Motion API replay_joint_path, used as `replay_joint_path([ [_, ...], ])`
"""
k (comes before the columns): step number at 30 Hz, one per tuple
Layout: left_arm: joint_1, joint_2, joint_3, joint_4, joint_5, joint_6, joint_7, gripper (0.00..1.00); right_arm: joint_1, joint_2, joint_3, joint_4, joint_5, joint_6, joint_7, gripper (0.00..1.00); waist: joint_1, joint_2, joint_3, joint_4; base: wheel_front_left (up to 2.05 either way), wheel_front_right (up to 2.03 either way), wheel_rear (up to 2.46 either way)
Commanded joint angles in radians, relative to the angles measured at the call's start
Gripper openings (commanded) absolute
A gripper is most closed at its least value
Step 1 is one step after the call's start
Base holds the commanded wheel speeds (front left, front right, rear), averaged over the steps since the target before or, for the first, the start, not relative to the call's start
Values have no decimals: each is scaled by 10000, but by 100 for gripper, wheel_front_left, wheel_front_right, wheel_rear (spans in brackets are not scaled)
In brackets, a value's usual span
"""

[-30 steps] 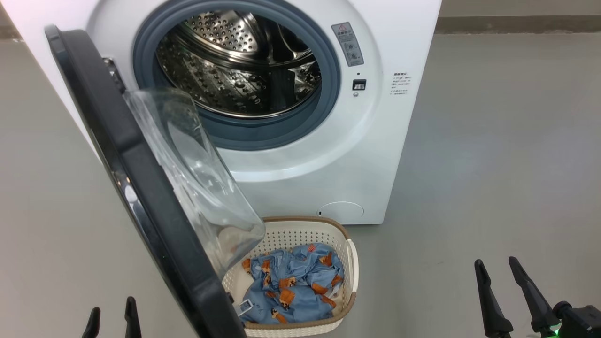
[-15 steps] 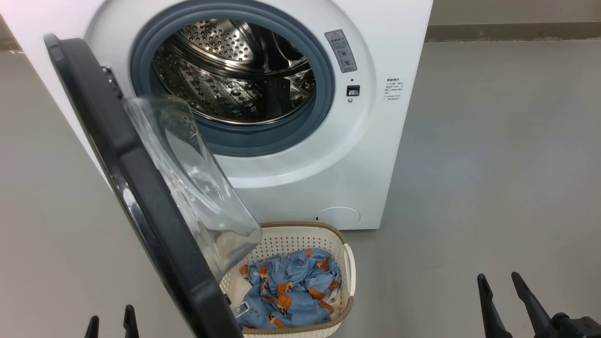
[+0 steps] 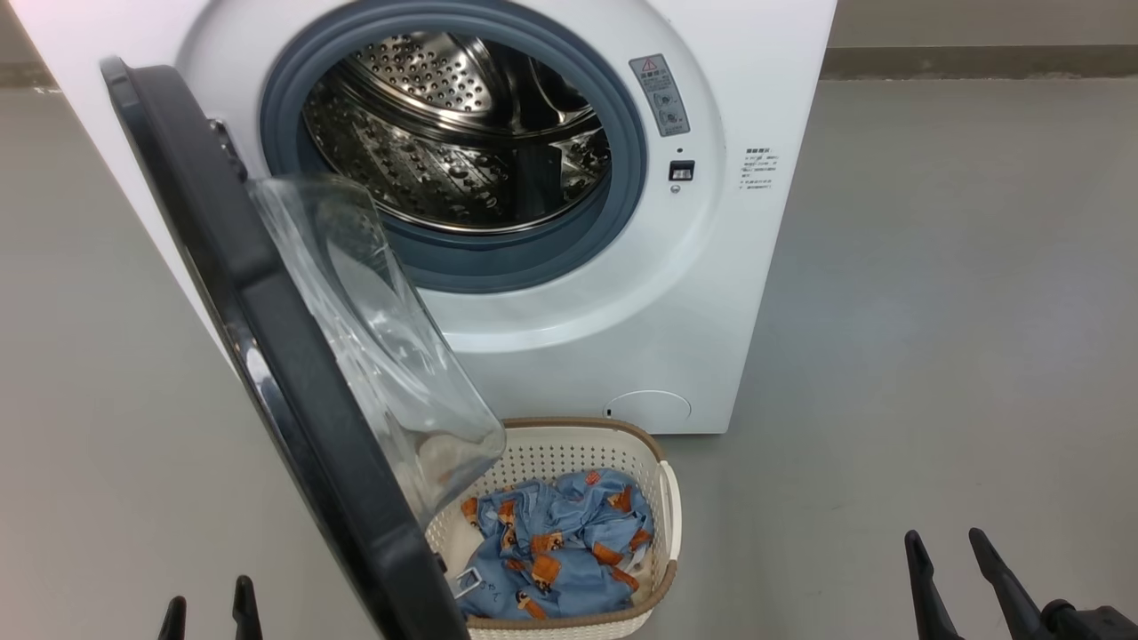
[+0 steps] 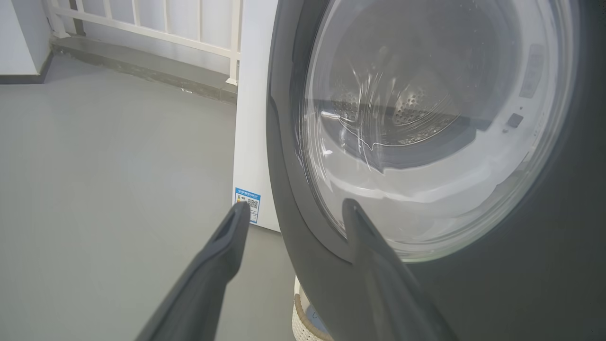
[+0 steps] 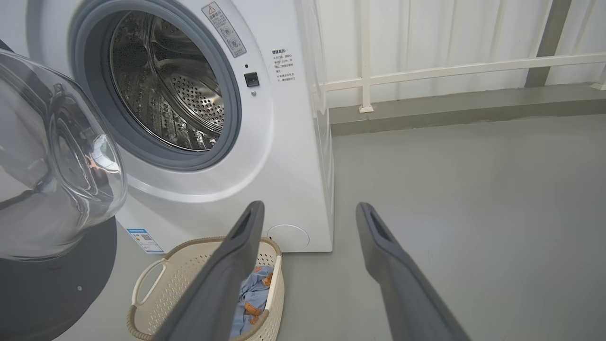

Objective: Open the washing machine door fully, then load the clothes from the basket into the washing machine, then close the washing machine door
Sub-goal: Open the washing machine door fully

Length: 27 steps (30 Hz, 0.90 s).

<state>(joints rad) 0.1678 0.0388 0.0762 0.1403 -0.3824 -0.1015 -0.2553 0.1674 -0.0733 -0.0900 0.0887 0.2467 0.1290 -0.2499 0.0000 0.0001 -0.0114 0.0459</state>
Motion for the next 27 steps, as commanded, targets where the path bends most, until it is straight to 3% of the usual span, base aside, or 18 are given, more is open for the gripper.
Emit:
replay_joint_path([
  [1, -186, 114, 324, -282, 65, 29, -65, 100, -113, -146, 174, -176, -64, 17, -118, 100, 0, -1, 7, 10, 0, 0, 0],
  [10, -189, 114, 327, -298, 223, 20, -65, 98, -124, -128, 125, 0, -76, 17, -118, 100, 0, -1, 50, 57, 0, 0, 0],
  [11, -185, 114, 299, -266, 270, 22, -65, 35, -125, -125, 121, 5, -75, 17, -118, 100, 0, -1, 51, 60, 0, 0, 0],
  [12, -184, 114, 293, -237, 316, 63, -65, 0, -128, -122, 116, 8, -75, 17, -118, 100, 0, -1, 53, 62, 0, 0, 0],
  [21, -205, 114, 418, -595, 639, 613, -65, 0, -98, -71, 50, -27, -57, 17, -118, 100, 0, -1, 66, 155, 0, 0, 0],
  [27, -360, 114, 980, -1902, 556, 1386, -65, 0, -28, -24, -73, -75, -54, 17, -118, 100, 0, -1, 78, 352, 0, 0, 0],
])
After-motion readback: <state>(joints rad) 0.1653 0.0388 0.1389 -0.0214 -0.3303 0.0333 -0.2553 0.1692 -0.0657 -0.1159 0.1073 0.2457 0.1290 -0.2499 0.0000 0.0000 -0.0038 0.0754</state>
